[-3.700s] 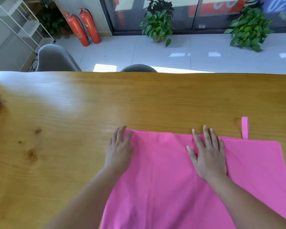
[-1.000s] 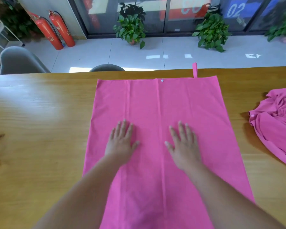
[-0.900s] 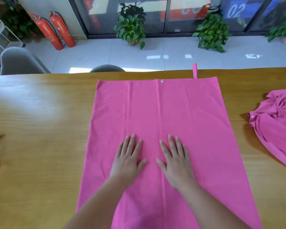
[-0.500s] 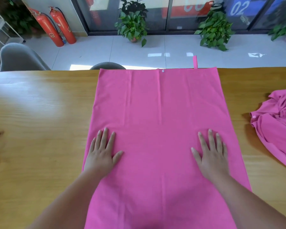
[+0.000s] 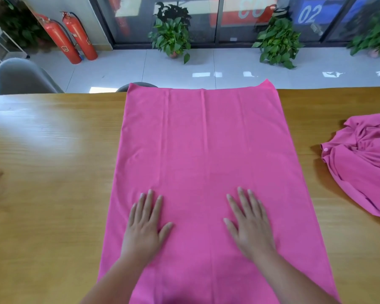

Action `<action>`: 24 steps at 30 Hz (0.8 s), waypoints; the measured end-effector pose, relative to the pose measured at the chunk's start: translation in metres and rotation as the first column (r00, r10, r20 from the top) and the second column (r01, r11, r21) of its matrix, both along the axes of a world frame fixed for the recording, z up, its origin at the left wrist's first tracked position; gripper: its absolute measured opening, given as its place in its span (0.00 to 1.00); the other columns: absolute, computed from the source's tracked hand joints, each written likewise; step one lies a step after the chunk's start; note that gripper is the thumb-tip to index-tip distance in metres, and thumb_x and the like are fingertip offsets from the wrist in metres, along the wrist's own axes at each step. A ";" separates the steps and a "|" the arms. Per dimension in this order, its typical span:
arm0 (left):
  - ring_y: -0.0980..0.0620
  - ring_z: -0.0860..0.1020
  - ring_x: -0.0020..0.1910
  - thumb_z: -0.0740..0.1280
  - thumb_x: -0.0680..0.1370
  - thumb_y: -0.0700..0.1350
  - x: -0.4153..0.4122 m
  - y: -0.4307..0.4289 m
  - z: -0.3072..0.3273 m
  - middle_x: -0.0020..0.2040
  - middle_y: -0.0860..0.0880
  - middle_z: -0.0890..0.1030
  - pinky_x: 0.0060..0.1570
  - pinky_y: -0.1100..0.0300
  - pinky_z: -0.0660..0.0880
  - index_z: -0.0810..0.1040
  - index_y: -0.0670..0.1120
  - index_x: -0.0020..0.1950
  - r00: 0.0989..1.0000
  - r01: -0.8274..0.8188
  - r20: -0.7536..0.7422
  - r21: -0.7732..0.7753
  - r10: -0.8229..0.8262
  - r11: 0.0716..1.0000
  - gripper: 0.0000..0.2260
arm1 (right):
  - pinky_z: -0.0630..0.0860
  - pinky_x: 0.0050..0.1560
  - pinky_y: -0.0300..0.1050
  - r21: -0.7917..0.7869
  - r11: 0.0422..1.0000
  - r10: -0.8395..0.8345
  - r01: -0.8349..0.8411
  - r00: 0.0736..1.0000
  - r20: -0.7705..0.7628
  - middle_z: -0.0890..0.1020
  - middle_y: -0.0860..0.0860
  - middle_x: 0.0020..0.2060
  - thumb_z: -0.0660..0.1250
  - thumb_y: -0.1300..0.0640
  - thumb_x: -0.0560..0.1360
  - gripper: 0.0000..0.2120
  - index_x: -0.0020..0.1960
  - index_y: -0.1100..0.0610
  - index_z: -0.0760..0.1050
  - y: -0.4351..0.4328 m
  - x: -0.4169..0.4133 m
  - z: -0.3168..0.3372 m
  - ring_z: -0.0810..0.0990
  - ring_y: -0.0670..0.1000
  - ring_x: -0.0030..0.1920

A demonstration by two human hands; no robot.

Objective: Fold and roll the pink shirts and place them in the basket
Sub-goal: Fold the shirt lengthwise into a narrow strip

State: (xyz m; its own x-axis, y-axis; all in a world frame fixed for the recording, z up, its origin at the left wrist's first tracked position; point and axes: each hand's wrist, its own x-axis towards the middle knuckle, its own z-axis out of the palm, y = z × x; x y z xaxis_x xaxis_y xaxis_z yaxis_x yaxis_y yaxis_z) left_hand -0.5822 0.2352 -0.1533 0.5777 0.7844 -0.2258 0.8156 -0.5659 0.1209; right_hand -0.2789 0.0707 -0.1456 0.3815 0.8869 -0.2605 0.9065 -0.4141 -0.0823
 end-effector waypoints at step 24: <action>0.46 0.45 0.86 0.58 0.85 0.65 -0.099 -0.039 -0.003 0.88 0.49 0.47 0.83 0.41 0.54 0.49 0.46 0.87 0.980 0.178 0.087 0.037 -0.181 0.983 0.38 | 0.56 0.82 0.64 0.007 1.000 -0.024 0.024 1.000 0.014 0.46 0.48 0.86 0.53 0.33 0.84 0.35 0.87 0.45 0.50 -0.082 -0.096 0.004 0.44 0.55 0.86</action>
